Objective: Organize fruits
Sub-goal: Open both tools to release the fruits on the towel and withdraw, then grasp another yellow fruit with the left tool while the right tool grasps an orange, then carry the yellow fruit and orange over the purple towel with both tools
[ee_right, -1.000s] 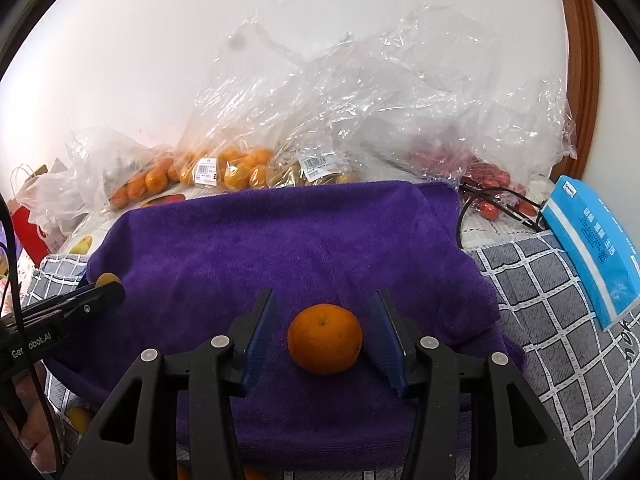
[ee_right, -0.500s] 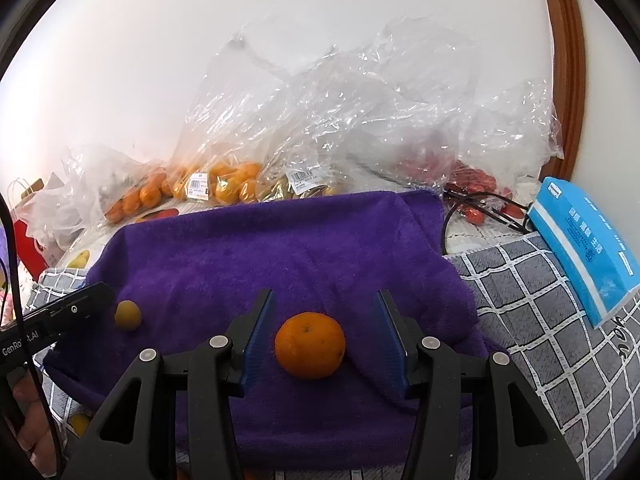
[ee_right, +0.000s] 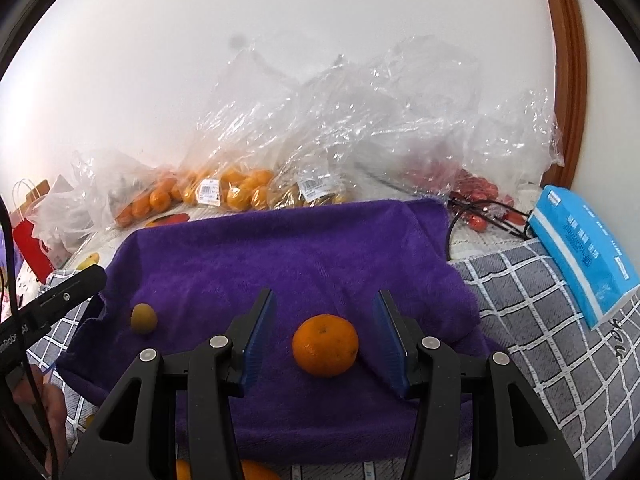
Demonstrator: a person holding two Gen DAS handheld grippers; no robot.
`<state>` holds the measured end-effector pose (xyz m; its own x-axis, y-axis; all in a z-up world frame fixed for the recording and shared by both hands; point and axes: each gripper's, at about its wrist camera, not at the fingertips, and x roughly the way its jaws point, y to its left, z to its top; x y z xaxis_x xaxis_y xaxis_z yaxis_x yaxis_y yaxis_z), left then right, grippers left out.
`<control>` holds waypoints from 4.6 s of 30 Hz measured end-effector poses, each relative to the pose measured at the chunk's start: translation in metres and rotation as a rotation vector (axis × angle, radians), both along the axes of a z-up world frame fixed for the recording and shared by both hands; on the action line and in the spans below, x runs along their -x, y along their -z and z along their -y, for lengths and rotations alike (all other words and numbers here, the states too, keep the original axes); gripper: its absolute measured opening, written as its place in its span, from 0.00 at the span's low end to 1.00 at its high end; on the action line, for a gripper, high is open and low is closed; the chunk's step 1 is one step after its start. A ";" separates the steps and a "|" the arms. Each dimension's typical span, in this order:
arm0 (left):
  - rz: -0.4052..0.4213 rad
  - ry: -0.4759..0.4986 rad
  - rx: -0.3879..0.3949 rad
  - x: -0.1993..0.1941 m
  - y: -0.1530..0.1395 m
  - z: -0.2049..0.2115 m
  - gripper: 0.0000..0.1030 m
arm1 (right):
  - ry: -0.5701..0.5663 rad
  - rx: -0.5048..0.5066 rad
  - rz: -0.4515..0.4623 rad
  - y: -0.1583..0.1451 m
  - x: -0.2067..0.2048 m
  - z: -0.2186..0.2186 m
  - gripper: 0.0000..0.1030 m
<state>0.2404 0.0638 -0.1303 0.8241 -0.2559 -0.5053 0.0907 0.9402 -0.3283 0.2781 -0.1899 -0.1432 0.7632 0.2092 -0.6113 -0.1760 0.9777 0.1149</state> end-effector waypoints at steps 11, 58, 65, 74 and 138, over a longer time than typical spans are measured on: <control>0.040 0.024 -0.031 0.016 -0.028 0.002 0.31 | -0.014 -0.022 -0.059 -0.016 0.030 0.002 0.58; -0.281 -0.081 -0.102 0.131 0.045 -0.041 0.41 | -0.074 -0.059 -0.221 0.038 0.112 0.003 0.31; -0.271 -0.071 -0.071 0.132 0.044 -0.043 0.36 | -0.060 -0.022 -0.213 0.040 0.114 0.018 0.31; -0.276 0.036 -0.047 0.108 0.027 0.001 0.28 | -0.059 0.040 -0.167 0.038 0.120 0.009 0.31; -0.161 -0.068 0.022 0.128 0.039 -0.025 0.23 | -0.019 -0.030 -0.103 0.031 0.129 0.025 0.31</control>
<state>0.1126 0.0886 -0.1691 0.7485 -0.2150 -0.6273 -0.0286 0.9347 -0.3544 0.1488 -0.2147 -0.1744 0.6925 0.2419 -0.6797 -0.1798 0.9703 0.1621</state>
